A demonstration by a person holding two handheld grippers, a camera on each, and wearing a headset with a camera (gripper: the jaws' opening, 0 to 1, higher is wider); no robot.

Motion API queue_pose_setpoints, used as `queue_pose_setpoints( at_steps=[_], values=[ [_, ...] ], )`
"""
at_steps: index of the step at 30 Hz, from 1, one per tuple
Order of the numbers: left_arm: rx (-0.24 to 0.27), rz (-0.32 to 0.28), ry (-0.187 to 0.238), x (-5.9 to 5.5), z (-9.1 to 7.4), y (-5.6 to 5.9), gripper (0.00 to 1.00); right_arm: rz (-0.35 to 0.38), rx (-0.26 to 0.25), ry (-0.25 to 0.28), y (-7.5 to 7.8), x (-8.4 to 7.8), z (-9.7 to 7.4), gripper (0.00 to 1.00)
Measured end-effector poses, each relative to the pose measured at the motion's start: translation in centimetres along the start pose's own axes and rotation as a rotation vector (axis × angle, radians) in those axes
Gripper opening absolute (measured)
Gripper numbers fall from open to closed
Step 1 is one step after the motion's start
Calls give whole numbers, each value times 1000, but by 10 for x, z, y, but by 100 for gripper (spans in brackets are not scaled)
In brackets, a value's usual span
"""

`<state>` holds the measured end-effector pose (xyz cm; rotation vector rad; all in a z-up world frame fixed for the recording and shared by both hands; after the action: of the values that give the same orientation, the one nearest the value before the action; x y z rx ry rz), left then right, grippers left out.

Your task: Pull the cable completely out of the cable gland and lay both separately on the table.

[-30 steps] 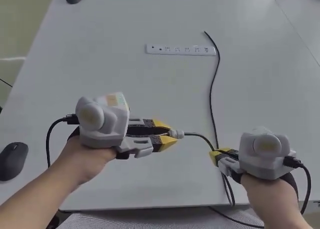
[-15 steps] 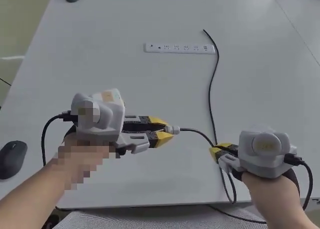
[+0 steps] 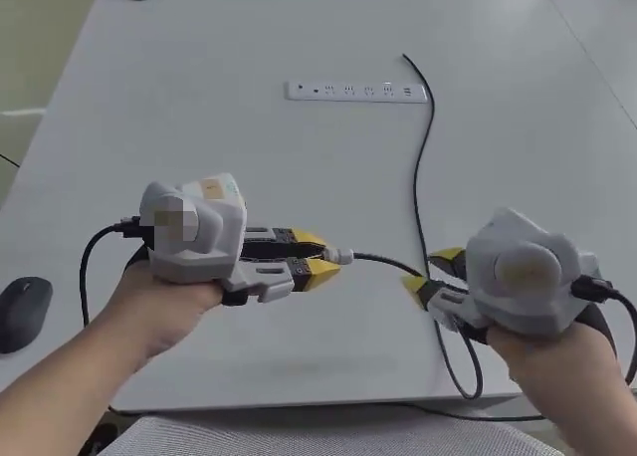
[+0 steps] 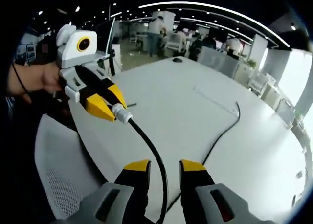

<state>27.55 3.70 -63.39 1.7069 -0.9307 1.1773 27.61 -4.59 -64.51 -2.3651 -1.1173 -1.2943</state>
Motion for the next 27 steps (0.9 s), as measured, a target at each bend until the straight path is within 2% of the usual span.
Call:
queue_pose_setpoints(
  at_steps=[2, 5, 11, 18, 23, 27],
  values=[
    [-3, 2, -3, -1, 1, 0, 15, -68, 34, -12, -7, 7, 5, 18],
    [-9, 8, -6, -1, 3, 2, 15, -121, 58, -16, -14, 13, 15, 18],
    [-14, 10, -17, -5, 5, 0, 15, -172, 98, 4, -24, 21, 27, 13],
    [-21, 15, -24, -7, 6, -1, 15, -244, 119, -2, -30, 20, 29, 5],
    [-27, 34, -40, -9, 8, -1, 15, -262, 115, -1, -30, 18, 31, 3],
    [-27, 39, -38, -8, 8, -2, 15, -219, 100, 19, -28, 18, 31, 2]
  ],
)
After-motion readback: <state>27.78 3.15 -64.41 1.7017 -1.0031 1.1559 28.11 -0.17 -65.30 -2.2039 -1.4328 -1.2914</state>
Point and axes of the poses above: the centre of the closed fingertips' face, and the gripper's own axes: z roughly forward along the fingers, y roughly to its right, x roughly out of its top, the point moved 1 cm from there along -z, roughly backward along the fingers, and after that the axes turned 10 degrees about y, right-handed, at the moved point
